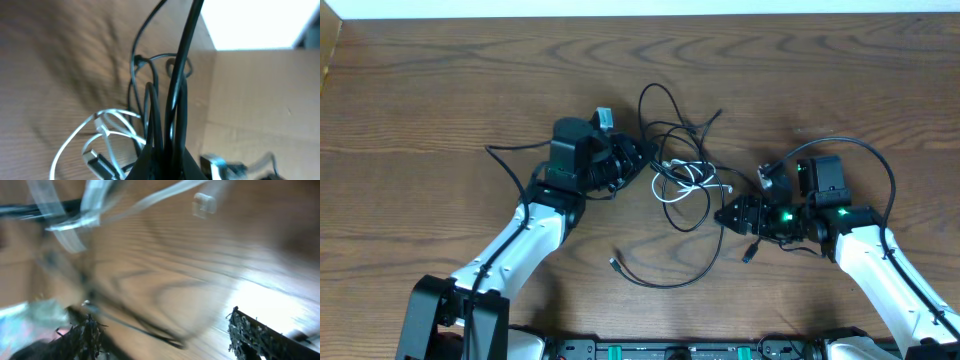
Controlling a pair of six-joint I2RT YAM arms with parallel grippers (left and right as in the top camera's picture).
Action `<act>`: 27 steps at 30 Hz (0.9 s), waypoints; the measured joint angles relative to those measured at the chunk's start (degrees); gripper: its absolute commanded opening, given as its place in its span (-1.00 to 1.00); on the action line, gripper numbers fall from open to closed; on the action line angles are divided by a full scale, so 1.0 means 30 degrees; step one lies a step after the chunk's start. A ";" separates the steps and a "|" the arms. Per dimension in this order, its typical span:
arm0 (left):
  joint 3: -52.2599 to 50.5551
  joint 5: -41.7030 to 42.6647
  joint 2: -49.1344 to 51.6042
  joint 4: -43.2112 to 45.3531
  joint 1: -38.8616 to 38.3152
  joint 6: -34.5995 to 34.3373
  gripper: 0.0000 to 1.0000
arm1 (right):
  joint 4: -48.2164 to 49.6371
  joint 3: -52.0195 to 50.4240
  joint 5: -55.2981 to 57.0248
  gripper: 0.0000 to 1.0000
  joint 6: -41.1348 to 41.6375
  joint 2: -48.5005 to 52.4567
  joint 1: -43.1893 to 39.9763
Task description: Untangle cables
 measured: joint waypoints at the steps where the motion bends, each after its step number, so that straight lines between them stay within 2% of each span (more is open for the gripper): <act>1: 0.0000 0.0488 -0.0007 0.0313 0.0095 0.0364 -0.85 | -0.0211 0.0000 0.0656 0.62 0.0219 0.0000 0.0000; 11: 0.0000 0.3861 0.0000 0.2506 0.0284 0.1858 -0.85 | -0.0277 0.0015 0.2455 0.56 0.0772 -0.0226 -0.0372; 18: -0.0036 0.7082 0.0000 0.8357 0.0291 0.1887 -0.85 | -0.0219 0.0729 0.0794 0.48 0.0255 -0.2543 -0.2193; 22: -0.0029 0.8663 0.0000 1.1963 0.0291 0.1880 -0.85 | 0.0874 0.1013 -0.1071 0.18 -0.0138 -0.4160 -0.2922; 24: -0.0029 0.9158 -0.0007 1.3114 0.0291 0.1887 -0.85 | 0.1515 0.1056 -0.2331 -0.07 -0.0430 -0.4801 -0.2980; 27: -0.0029 0.9639 -0.0007 1.3551 0.0291 0.1887 -0.85 | 0.2200 0.1107 -0.4211 -0.18 -0.0801 -0.5384 -0.2951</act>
